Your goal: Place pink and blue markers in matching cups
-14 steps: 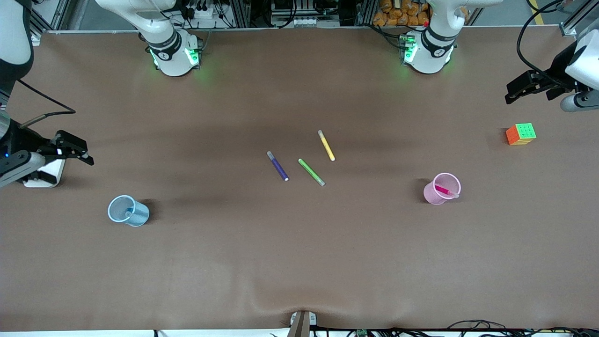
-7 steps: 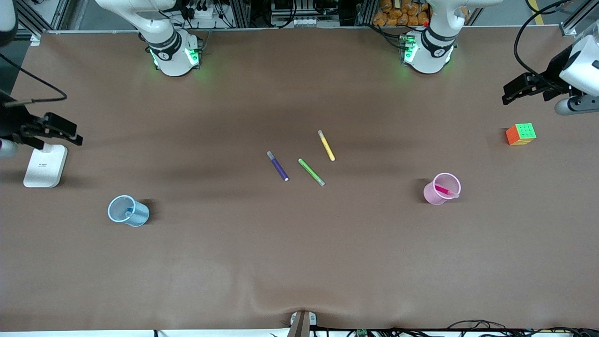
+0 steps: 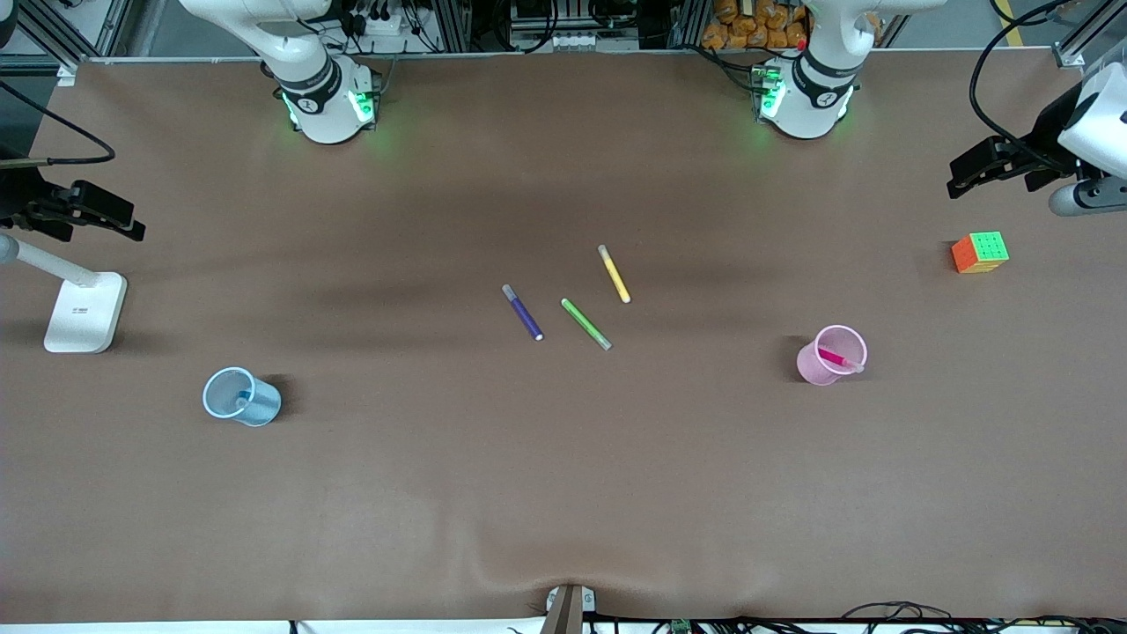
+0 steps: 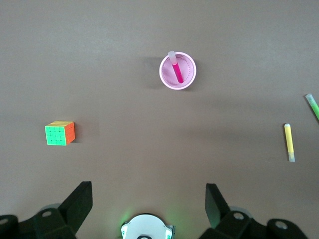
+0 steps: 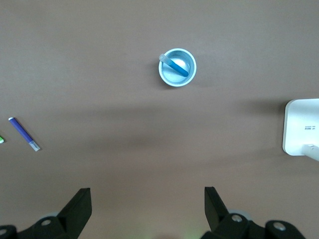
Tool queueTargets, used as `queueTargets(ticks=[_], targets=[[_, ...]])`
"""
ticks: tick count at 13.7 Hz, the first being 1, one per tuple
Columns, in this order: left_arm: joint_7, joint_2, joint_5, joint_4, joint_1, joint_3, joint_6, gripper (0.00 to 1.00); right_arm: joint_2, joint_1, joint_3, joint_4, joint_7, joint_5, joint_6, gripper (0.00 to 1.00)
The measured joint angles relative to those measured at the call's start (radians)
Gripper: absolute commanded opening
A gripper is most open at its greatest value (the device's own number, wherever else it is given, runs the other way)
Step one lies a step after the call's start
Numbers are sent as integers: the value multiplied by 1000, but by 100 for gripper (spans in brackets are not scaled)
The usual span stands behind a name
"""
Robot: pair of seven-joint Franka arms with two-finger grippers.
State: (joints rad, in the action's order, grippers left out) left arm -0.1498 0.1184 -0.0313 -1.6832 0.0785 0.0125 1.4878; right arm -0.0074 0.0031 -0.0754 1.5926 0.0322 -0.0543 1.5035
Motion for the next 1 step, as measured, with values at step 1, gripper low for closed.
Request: queueTargets(ticks=[1], targets=[[0, 0, 0, 0, 0, -1, 0, 100, 0, 0, 0, 0, -1, 2, -2, 100]])
